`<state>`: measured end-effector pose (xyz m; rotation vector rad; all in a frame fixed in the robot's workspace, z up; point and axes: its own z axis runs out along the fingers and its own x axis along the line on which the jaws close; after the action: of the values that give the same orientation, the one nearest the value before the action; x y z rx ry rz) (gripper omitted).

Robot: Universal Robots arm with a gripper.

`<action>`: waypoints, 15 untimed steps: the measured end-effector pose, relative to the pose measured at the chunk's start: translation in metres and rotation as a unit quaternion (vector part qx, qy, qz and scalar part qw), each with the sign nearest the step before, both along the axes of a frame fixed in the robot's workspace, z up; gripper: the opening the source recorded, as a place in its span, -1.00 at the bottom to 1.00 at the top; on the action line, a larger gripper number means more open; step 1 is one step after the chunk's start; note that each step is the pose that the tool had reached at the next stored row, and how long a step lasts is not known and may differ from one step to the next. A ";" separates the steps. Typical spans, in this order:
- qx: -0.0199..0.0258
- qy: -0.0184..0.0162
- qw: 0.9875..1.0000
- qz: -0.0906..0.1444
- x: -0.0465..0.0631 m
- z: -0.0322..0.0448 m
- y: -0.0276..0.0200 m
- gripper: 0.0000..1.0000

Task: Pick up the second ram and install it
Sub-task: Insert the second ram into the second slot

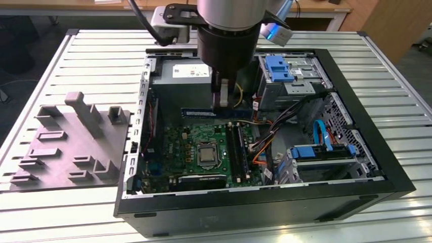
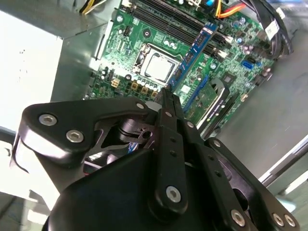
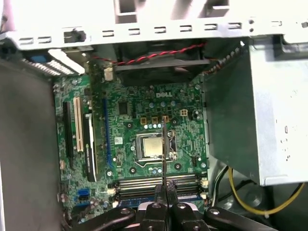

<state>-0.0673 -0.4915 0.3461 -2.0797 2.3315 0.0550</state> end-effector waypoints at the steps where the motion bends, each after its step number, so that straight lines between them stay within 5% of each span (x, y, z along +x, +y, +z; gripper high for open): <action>1: 0.000 0.000 1.000 -0.009 0.000 -0.0001 0.0000 -0.77; 8: 0.000 0.000 0.997 -0.073 0.000 -0.0009 0.0000 -0.77; 15: 0.000 0.000 0.991 -0.136 0.000 -0.0013 0.0000 -0.77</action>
<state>-0.0673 -0.4914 0.3448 -1.7411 2.5887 0.0509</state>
